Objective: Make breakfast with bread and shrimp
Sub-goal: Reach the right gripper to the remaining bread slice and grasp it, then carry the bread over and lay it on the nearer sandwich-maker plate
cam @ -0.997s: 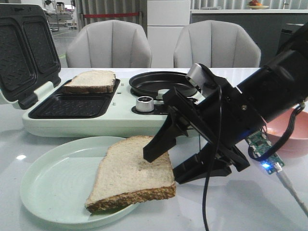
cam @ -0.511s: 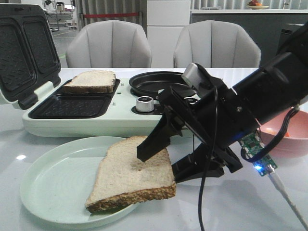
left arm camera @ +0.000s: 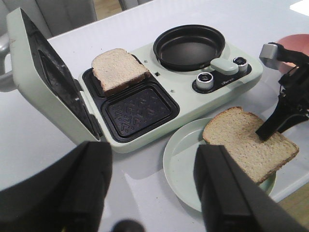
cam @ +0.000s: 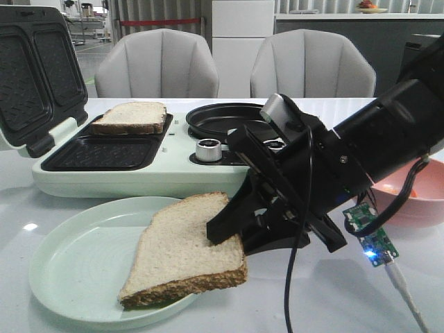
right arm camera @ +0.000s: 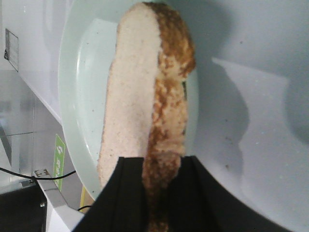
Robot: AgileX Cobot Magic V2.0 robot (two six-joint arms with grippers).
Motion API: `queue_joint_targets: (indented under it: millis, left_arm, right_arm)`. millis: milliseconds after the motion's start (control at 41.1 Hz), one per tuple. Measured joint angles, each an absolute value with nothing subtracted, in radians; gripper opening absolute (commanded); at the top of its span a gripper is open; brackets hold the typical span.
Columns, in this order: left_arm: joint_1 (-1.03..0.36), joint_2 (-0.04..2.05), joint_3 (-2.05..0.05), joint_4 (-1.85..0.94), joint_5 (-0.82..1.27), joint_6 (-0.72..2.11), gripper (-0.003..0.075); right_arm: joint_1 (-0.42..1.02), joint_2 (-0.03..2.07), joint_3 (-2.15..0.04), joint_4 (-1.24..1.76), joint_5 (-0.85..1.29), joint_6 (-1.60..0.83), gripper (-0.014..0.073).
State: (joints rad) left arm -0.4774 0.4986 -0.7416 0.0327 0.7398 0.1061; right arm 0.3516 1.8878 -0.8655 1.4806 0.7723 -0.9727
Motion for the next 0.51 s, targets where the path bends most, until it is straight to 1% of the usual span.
queue_joint_targets:
  millis: [146,316,511]
  left_arm:
    - [-0.477,0.499,-0.742,0.033,0.74,0.106,0.044]
    - [-0.477,0.499,-0.742,0.033,0.74,0.106,0.044]
    - [-0.477,0.499,-0.742,0.033,0.74,0.106,0.044]
  right_arm:
    - [0.352,1.877,-0.866,1.481,0.772,-0.985,0.0115]
    - [0.352,1.818,-0.866,1.481,0.772,-0.995,0.0106]
    - [0.352,1.701,-0.866,1.477,0.771,-0.996,0.0106]
